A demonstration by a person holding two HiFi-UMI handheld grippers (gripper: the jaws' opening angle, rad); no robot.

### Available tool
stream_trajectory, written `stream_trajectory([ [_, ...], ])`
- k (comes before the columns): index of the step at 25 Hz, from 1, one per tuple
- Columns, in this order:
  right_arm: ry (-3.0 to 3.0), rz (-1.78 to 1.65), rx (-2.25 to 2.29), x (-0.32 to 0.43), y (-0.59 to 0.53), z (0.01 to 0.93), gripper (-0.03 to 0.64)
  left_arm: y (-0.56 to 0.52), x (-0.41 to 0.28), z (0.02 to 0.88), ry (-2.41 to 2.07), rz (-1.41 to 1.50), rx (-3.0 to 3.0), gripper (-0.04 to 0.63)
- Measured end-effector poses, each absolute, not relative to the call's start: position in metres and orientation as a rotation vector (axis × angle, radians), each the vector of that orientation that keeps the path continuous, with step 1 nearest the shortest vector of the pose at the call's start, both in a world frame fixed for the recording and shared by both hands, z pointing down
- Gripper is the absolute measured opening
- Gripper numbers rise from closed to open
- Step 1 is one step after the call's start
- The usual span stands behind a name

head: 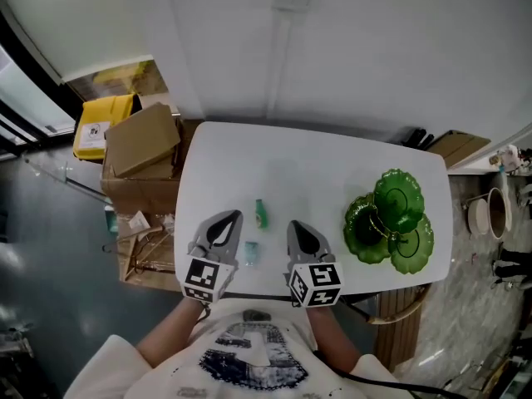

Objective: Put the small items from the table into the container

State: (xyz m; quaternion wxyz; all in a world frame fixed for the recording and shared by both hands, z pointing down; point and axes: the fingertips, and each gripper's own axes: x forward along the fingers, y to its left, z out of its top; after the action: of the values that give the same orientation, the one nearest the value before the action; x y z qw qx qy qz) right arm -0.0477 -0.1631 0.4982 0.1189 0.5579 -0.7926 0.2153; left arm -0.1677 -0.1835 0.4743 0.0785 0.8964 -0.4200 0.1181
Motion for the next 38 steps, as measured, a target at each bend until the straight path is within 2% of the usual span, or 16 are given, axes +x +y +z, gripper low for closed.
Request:
stream_trajectory([
  [8,-2.224,0.627,1.683,-0.057,-0.169,0.512,0.002,-0.191,-0.177,0.491,-1.204,0.361,2.687,-0.009],
  [13,-2.197,0.655,1.656,-0.068,-0.175,0.525,0.036,-0.200,-0.185,0.502,-1.195,0.374,2.666,-0.009],
  [27,-2.159,0.794,1.534,-0.091,-0.195,0.586,0.271,-0.226,-0.191,0.538,-1.162,0.444,2.613,-0.009],
  [38,-2.055,0.848,1.383,-0.105,-0.198,0.658,0.274,-0.238,-0.186,0.572,-1.126,0.498,2.568,-0.011],
])
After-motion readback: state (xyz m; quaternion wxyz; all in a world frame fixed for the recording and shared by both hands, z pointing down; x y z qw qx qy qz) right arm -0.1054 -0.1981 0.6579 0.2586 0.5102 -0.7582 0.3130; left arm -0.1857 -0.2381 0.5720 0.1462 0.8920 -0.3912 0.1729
